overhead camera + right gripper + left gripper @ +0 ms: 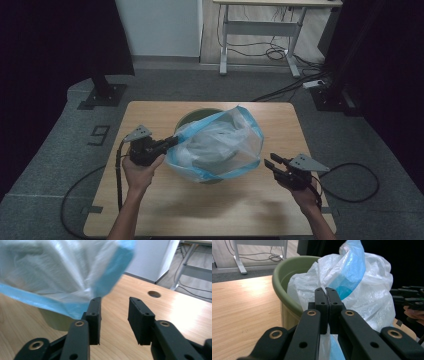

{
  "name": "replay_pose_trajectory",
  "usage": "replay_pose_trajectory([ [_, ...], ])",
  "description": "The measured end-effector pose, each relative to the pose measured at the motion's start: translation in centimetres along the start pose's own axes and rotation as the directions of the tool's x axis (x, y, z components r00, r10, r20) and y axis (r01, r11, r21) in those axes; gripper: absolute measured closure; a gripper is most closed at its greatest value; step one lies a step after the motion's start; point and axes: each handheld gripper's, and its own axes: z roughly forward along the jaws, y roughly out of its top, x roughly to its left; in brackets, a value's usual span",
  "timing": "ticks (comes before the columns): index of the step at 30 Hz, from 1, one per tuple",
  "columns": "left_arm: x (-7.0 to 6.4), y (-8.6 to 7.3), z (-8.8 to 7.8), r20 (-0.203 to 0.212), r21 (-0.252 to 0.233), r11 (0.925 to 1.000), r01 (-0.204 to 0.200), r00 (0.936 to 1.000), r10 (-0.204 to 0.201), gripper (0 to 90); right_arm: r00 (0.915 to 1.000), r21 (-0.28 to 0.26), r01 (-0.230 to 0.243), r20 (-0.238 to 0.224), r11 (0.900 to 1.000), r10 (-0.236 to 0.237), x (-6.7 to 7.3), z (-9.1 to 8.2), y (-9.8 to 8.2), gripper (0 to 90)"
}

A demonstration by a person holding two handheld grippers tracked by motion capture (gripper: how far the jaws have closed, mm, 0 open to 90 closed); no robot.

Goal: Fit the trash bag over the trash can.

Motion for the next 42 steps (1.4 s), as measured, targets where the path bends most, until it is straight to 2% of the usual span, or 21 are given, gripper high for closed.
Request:
replay_pose_trajectory([
  [3, 0.1, 0.0, 0.0, 0.004, 0.005, 1.0, 0.003, 1.0, -0.003, 88.9, 0.9996, -0.029, 0.0, 0.027, 1.0, 0.0, -0.9, -1.0, 0.3, 59.4],
  [7, 0.2, 0.0, 0.1, 0.005, 0.007, 1.0, 0.002, 1.0, -0.002, 89.1, 0.9988, -0.051, 0.006, 0.049, 0.999, -0.004, -1.9, -1.1, 2.2, 56.9],
  [11, 0.3, 0.1, 0.3, 0.003, 0.01, 0.9999, -0.004, 1.0, 0.003, 89.1, 0.9986, -0.076, 0.029, 0.046, 0.997, -0.026, -2.1, 0.1, 4.5, 55.5],
  [15, 0.4, 0.1, 0.4, 0.007, 0.015, 0.9999, -0.008, 0.9999, 0.008, 89.2, 0.9996, -0.106, 0.025, 0.016, 0.994, -0.023, -1.5, 1.7, 6.6, 53.7],
  [17, 0.4, 0.1, 0.3, 0.009, 0.013, 0.9997, -0.019, 0.9998, 0.019, 89.2, 0.9997, -0.101, 0.026, 0.0, 0.995, -0.026, -1.2, 2.6, 7.6, 50.9],
  [20, 0.5, -0.1, 0.0, 0.015, 0.013, 0.9997, -0.021, 0.9997, 0.021, 89.1, 0.9995, -0.092, -0.012, -0.03, 0.996, 0.009, -1.1, 4.1, 8.6, 49.4],
  [23, 0.6, -0.2, -0.1, 0.016, 0.013, 0.9996, -0.023, 0.9996, 0.023, 89.1, 0.9997, -0.076, -0.009, -0.023, 0.997, 0.007, -1.1, 5.6, 9.1, 47.5],
  [27, 0.9, -0.3, -0.2, 0.022, 0.015, 0.9997, -0.022, 0.9995, 0.021, 89.1, 0.9979, -0.045, -0.05, -0.044, 0.998, 0.048, -2.1, 7.4, 9.3, 45.8],
  [31, 1.2, -0.4, -0.1, 0.037, 0.015, 0.9999, -0.007, 0.9993, 0.006, 89.1, 0.988, -0.012, -0.119, -0.1, 0.993, 0.117, -2.7, 8.5, 8.7, 43.2],
  [32, 1.3, -0.4, -0.1, 0.038, 0.015, 0.9999, -0.005, 0.9993, 0.004, 89.1, 0.9872, 0.001, -0.122, -0.104, 0.993, 0.121, -2.7, 8.7, 8.5, 44.8],
  [33, 1.3, -0.4, -0.1, 0.038, 0.015, 0.9999, -0.003, 0.9993, 0.002, 89.1, 0.9877, 0.007, -0.119, -0.102, 0.993, 0.119, -2.6, 8.8, 8.3, 50.9],
  [36, 1.6, -0.4, -0.2, 0.036, 0.013, 0.9999, 0.001, 0.9993, -0.002, 89.1, 0.9887, 0.01, -0.116, -0.094, 0.993, 0.117, -2.5, 8.8, 7.8, 75.6],
  [38, 1.7, -0.3, -0.3, 0.033, 0.008, 0.9999, 0.009, 0.9994, -0.009, 89.2, 0.9912, 0.006, -0.097, -0.089, 0.995, 0.097, -2.5, 8.6, 7.7, 86.9],
  [42, 2.4, 0.1, -0.2, 0.027, -0.009, 0.9995, 0.029, 0.9992, -0.029, 89.3, 0.9971, 0.001, -0.062, -0.043, 0.998, 0.062, -2.5, 8.5, 8.1, 88.7],
])
